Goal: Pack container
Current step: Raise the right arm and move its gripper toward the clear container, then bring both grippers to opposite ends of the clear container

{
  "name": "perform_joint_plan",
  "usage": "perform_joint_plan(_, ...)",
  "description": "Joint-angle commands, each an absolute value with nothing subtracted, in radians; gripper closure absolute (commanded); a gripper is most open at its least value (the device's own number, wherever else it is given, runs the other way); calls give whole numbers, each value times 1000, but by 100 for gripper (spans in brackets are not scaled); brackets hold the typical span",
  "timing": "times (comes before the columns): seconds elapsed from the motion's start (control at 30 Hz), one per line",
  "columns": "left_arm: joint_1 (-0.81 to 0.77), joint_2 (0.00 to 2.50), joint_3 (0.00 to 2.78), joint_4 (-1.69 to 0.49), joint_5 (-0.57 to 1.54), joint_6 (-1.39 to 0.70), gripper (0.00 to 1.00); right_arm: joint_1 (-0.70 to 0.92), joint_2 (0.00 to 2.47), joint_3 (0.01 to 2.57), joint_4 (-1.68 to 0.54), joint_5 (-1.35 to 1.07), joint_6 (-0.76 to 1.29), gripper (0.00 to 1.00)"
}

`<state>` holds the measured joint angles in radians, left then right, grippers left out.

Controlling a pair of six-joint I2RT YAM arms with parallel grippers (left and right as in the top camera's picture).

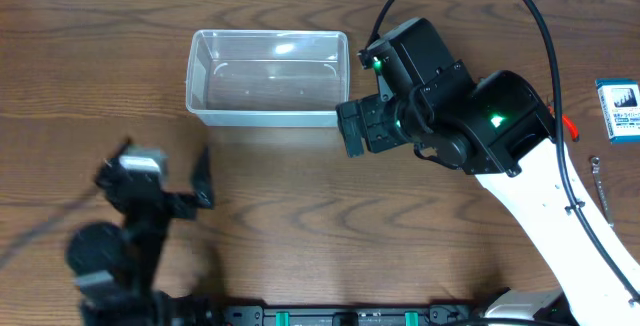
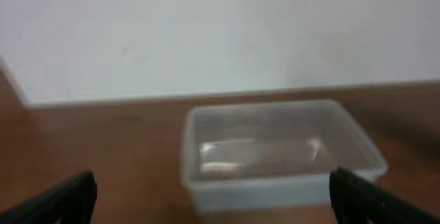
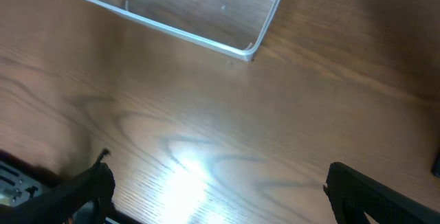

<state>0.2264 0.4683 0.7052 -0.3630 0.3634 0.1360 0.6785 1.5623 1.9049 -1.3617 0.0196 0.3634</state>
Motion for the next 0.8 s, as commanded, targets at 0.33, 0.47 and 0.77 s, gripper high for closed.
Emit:
perform_joint_plan(0.33, 365, 1083, 1438, -747, 660, 179, 2, 688, 1556, 1922, -1293, 30, 358, 1)
perform_joint_plan(0.47, 366, 1168, 1481, -811, 666, 156, 2, 685, 1560, 1922, -1206, 27, 351, 1)
perform_joint_plan(0.77, 365, 1478, 1960, -1225, 636, 231, 2, 643, 1671, 1925, -1095, -30, 374, 1)
